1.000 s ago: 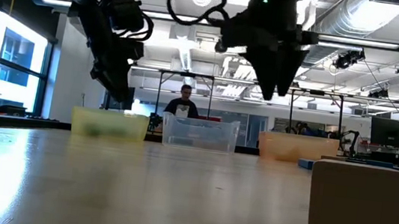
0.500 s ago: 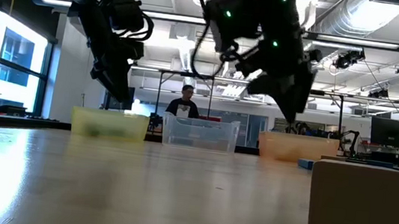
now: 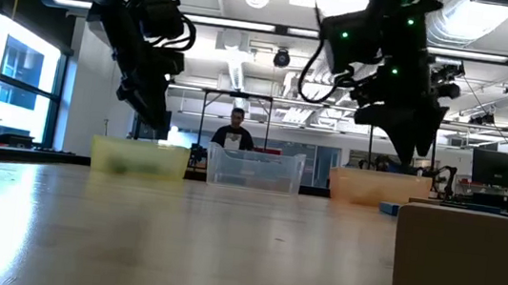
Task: Sort & place blocks by color
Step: Put the blue block into the yellow bin
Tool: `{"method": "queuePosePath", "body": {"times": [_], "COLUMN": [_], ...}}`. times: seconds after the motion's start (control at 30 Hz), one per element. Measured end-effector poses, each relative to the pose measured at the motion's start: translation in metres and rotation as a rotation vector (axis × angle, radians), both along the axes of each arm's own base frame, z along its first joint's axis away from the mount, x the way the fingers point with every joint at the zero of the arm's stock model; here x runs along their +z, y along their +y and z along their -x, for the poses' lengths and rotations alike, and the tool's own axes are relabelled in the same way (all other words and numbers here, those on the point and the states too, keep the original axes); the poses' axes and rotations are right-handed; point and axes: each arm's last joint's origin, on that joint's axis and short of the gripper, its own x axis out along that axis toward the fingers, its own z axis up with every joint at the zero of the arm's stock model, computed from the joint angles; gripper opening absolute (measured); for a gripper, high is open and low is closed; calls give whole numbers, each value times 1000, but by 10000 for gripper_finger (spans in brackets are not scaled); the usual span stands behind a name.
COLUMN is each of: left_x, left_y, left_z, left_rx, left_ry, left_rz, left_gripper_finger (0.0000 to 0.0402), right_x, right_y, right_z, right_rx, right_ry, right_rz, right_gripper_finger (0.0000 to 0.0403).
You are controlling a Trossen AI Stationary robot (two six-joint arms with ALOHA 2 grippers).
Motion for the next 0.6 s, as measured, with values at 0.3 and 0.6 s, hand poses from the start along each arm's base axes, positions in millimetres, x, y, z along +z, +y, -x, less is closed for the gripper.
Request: {"method": "queuePosePath", "body": {"times": [0.3, 0.6], "left_x": [1, 1], "left_y": [1, 1], "left_z": [-1, -1], "left_rx": [15, 40], "left_ry": [-18, -27], "left_rz": [-8, 3], "left_gripper_finger": [204, 204], "right_x": [5, -9], "right_y": [-24, -40], "right_z": [33, 44], "right_rx": [-192, -298], "right_ry": [-308, -463], "right_rz": [31, -61], "right_gripper_finger": [185, 215]}}
